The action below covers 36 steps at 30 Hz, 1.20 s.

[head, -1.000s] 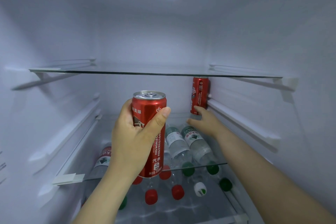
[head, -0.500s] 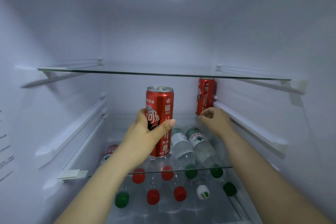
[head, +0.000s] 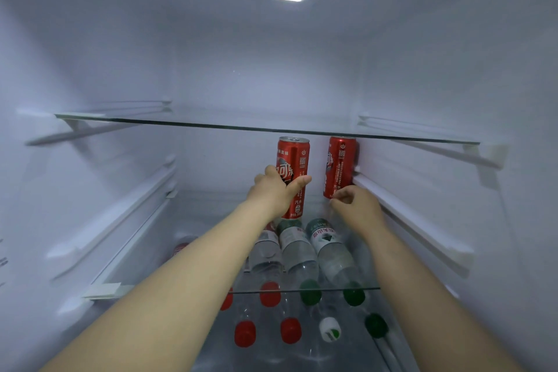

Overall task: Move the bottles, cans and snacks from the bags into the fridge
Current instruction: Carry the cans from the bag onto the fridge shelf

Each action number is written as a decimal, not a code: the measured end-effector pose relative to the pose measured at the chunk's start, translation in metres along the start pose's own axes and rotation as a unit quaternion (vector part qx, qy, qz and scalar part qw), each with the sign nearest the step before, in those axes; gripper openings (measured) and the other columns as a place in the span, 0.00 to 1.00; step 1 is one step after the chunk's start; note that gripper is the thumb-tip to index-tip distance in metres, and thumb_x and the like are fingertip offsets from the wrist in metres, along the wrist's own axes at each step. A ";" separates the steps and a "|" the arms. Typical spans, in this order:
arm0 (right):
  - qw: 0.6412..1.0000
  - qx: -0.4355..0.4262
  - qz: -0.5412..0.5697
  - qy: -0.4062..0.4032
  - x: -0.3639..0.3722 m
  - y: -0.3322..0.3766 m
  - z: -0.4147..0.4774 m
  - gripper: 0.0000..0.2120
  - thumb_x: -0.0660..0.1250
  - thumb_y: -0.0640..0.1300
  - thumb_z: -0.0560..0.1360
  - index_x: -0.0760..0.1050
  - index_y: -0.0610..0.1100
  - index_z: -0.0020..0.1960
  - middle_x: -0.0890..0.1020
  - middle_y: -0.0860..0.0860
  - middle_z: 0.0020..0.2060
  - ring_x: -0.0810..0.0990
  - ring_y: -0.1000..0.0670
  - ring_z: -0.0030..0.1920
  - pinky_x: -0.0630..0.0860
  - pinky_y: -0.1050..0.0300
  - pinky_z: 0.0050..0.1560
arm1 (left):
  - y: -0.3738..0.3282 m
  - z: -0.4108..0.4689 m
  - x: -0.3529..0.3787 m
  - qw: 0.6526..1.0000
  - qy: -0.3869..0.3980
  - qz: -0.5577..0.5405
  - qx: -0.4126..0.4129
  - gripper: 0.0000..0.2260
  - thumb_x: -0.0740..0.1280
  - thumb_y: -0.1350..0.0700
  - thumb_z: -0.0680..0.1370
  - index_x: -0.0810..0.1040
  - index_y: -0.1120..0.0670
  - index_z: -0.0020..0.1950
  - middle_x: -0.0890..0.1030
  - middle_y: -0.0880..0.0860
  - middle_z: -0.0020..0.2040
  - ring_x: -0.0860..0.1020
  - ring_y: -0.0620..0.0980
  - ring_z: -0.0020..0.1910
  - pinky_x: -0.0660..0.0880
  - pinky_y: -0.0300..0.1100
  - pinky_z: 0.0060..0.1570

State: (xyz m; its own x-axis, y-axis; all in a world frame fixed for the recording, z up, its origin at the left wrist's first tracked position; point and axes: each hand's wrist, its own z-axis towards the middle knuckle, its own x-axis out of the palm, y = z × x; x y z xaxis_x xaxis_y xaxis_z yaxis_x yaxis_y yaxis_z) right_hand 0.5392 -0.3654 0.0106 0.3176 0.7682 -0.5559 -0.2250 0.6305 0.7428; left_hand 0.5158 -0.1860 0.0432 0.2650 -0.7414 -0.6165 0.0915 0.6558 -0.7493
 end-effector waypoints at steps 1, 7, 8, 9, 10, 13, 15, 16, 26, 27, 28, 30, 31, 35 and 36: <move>1.000 0.000 0.000 -0.001 -0.001 0.000 0.000 0.12 0.69 0.46 0.74 0.78 0.46 0.56 0.81 0.51 0.55 0.78 0.50 0.55 0.74 0.53 0.55 | -0.002 0.001 0.003 1.000 -0.001 -0.009 0.003 0.38 0.63 0.31 0.72 0.61 0.56 0.71 0.71 0.59 0.64 0.74 0.60 0.61 0.75 0.57 0.59; 1.000 -0.013 0.014 -0.004 0.000 -0.003 0.000 0.11 0.68 0.44 0.75 0.78 0.46 0.57 0.81 0.52 0.52 0.78 0.52 0.52 0.72 0.57 0.51 | 0.021 0.009 0.012 0.998 0.024 -0.054 -0.010 0.25 0.71 0.49 0.75 0.70 0.60 0.66 0.77 0.57 0.57 0.80 0.55 0.53 0.77 0.52 0.57; 1.000 -0.018 0.018 -0.008 0.001 -0.003 0.000 0.10 0.68 0.44 0.75 0.78 0.47 0.56 0.81 0.52 0.51 0.78 0.52 0.51 0.72 0.58 0.51 | 0.026 0.011 0.008 0.996 0.030 -0.080 -0.021 0.23 0.71 0.53 0.75 0.71 0.60 0.65 0.78 0.57 0.56 0.81 0.54 0.51 0.78 0.52 0.57; 0.999 -0.025 0.020 -0.012 0.001 -0.003 0.001 0.09 0.68 0.43 0.75 0.78 0.47 0.55 0.81 0.53 0.50 0.78 0.53 0.50 0.72 0.59 0.50 | 0.031 0.013 0.005 0.994 0.033 -0.101 -0.029 0.20 0.71 0.56 0.75 0.72 0.61 0.64 0.79 0.57 0.54 0.82 0.53 0.49 0.79 0.51 0.56; 0.999 -0.038 0.021 -0.015 0.001 -0.002 0.000 0.09 0.68 0.43 0.74 0.77 0.47 0.55 0.80 0.54 0.48 0.78 0.54 0.49 0.72 0.61 0.48 | 0.034 0.015 0.002 0.992 0.028 -0.119 -0.036 0.17 0.70 0.59 0.76 0.73 0.61 0.63 0.79 0.57 0.54 0.82 0.52 0.46 0.79 0.50 0.55; 0.994 -0.102 0.029 0.003 0.001 0.006 -0.005 0.10 0.68 0.41 0.75 0.77 0.48 0.55 0.79 0.57 0.46 0.77 0.60 0.47 0.73 0.67 0.46 | 0.037 0.017 -0.002 0.994 -0.034 -0.100 -0.021 0.14 0.69 0.60 0.76 0.75 0.60 0.61 0.79 0.56 0.51 0.81 0.53 0.46 0.78 0.46 0.52; 0.986 -0.155 0.041 0.032 0.004 0.014 -0.011 0.11 0.68 0.40 0.75 0.77 0.49 0.57 0.80 0.58 0.48 0.78 0.61 0.49 0.75 0.67 0.48 | 0.038 0.019 -0.004 0.996 -0.074 -0.039 -0.004 0.13 0.69 0.58 0.76 0.76 0.58 0.60 0.80 0.55 0.53 0.78 0.52 0.50 0.74 0.42 0.50; 0.982 -0.179 0.042 0.048 0.005 0.018 -0.016 0.12 0.68 0.40 0.76 0.77 0.50 0.58 0.81 0.58 0.49 0.78 0.61 0.50 0.76 0.67 0.49 | 0.039 0.019 -0.005 0.996 -0.086 -0.019 -0.003 0.13 0.69 0.58 0.76 0.76 0.57 0.60 0.80 0.55 0.54 0.78 0.53 0.52 0.73 0.42 0.50; 0.939 -0.296 -0.148 0.096 0.026 0.034 -0.021 0.26 0.64 0.42 0.77 0.64 0.52 0.74 0.71 0.55 0.71 0.73 0.56 0.66 0.76 0.55 0.62 | 0.047 0.025 -0.007 0.990 -0.077 0.104 -0.053 0.13 0.66 0.58 0.75 0.74 0.57 0.59 0.78 0.57 0.58 0.75 0.57 0.58 0.72 0.44 0.48; 0.938 -0.295 -0.155 0.095 0.026 0.033 -0.021 0.27 0.64 0.42 0.77 0.64 0.52 0.74 0.70 0.55 0.71 0.70 0.55 0.69 0.75 0.53 0.64 | 0.047 0.024 -0.007 0.989 -0.068 0.116 -0.059 0.13 0.66 0.58 0.75 0.74 0.56 0.60 0.78 0.57 0.59 0.75 0.58 0.58 0.73 0.44 0.49; 0.938 -0.292 -0.159 0.093 0.026 0.033 -0.021 0.27 0.64 0.42 0.77 0.64 0.52 0.74 0.69 0.55 0.72 0.69 0.55 0.70 0.74 0.52 0.65 | 0.047 0.023 -0.006 0.988 -0.058 0.128 -0.061 0.14 0.65 0.58 0.75 0.74 0.56 0.60 0.77 0.57 0.59 0.74 0.58 0.59 0.73 0.45 0.50; 0.940 -0.286 -0.164 0.087 0.026 0.033 -0.020 0.27 0.64 0.42 0.77 0.64 0.52 0.74 0.69 0.55 0.72 0.68 0.55 0.70 0.73 0.51 0.67 | 0.047 0.022 -0.006 0.987 -0.044 0.144 -0.059 0.15 0.65 0.58 0.75 0.74 0.56 0.62 0.77 0.57 0.61 0.73 0.58 0.60 0.74 0.46 0.52; 0.941 -0.282 -0.168 0.085 0.025 0.033 -0.020 0.27 0.64 0.42 0.77 0.64 0.52 0.74 0.69 0.55 0.72 0.68 0.55 0.70 0.72 0.51 0.67 | 0.047 0.022 -0.005 0.986 -0.041 0.149 -0.056 0.16 0.65 0.58 0.75 0.74 0.56 0.62 0.76 0.57 0.61 0.73 0.58 0.61 0.74 0.46 0.54; 0.944 -0.259 -0.189 0.075 0.024 0.031 -0.018 0.27 0.64 0.43 0.78 0.63 0.52 0.75 0.68 0.55 0.72 0.66 0.54 0.72 0.67 0.52 0.71 | 0.045 0.020 -0.004 0.984 -0.028 0.165 -0.054 0.18 0.65 0.57 0.74 0.74 0.56 0.64 0.75 0.57 0.63 0.72 0.58 0.62 0.73 0.46 0.56; 0.946 -0.251 -0.191 0.073 0.024 0.030 -0.017 0.27 0.64 0.43 0.78 0.63 0.52 0.75 0.68 0.55 0.73 0.66 0.54 0.72 0.66 0.52 0.71 | 0.045 0.020 -0.004 0.984 -0.025 0.168 -0.054 0.18 0.65 0.57 0.74 0.74 0.56 0.64 0.75 0.57 0.63 0.71 0.58 0.63 0.73 0.46 0.56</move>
State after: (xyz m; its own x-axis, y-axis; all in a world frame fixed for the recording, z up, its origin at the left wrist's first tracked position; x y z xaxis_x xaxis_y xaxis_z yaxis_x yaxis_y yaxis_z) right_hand 0.5244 -0.3258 0.0130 0.3415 0.4577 -0.8209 -0.5401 0.8104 0.2272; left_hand 0.5379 -0.1506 0.0164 0.3092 -0.4758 -0.8234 -0.1104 0.8421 -0.5280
